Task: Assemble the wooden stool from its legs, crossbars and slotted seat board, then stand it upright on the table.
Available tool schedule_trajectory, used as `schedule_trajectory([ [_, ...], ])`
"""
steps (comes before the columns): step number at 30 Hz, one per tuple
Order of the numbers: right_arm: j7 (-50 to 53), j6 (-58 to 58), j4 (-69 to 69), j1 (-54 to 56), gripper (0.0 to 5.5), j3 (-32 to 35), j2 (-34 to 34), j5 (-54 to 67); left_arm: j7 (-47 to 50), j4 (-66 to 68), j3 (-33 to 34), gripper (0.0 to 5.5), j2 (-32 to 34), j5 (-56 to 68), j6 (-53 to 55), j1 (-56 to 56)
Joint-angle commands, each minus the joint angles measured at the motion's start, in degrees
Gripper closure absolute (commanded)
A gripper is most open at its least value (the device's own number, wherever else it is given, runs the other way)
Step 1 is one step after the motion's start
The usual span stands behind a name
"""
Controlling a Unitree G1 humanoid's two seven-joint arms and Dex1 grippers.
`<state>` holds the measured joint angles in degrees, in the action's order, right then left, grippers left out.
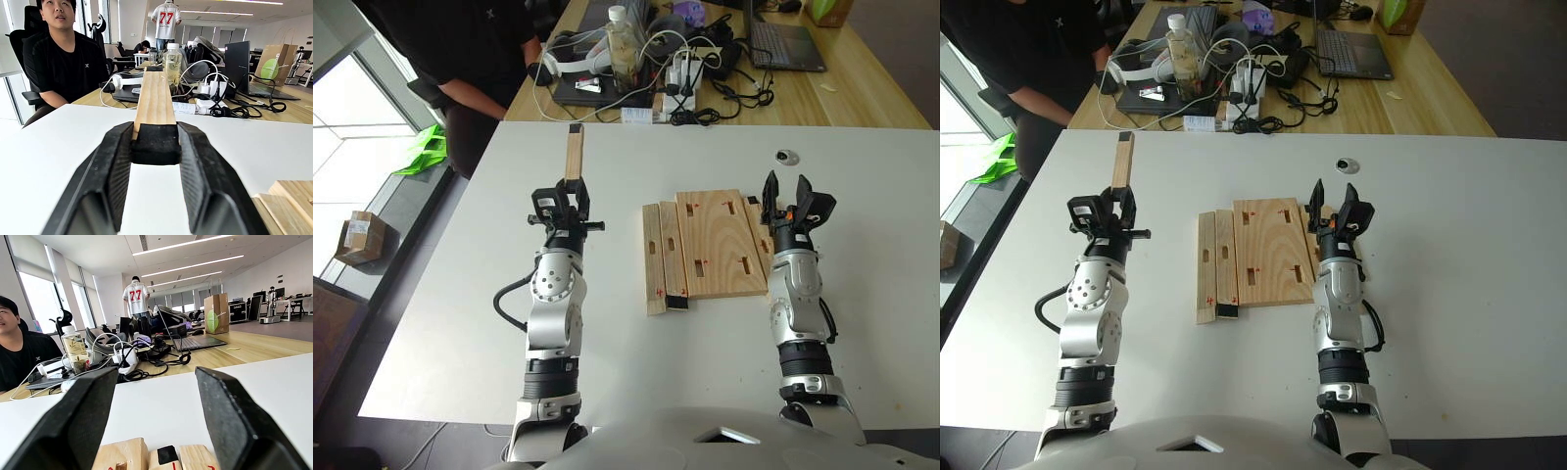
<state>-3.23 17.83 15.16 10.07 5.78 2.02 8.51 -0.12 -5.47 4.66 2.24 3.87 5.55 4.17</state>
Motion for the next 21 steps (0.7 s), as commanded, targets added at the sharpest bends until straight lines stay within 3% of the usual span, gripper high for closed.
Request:
schedule_trajectory([
  [1,0.25,-0.30,0.35,0.72,2.55,-0.18,-0.05,-0.63,0.34,0.08,-0.25,4.21,0.13,-0.70,-0.10,0.61],
  [21,-0.46,-3.47,0.78,3.20,2.55,-1.93,-0.68,-1.63,2.67,-2.22,-0.21,4.21,-1.99,-0.89,-0.81,-0.40],
])
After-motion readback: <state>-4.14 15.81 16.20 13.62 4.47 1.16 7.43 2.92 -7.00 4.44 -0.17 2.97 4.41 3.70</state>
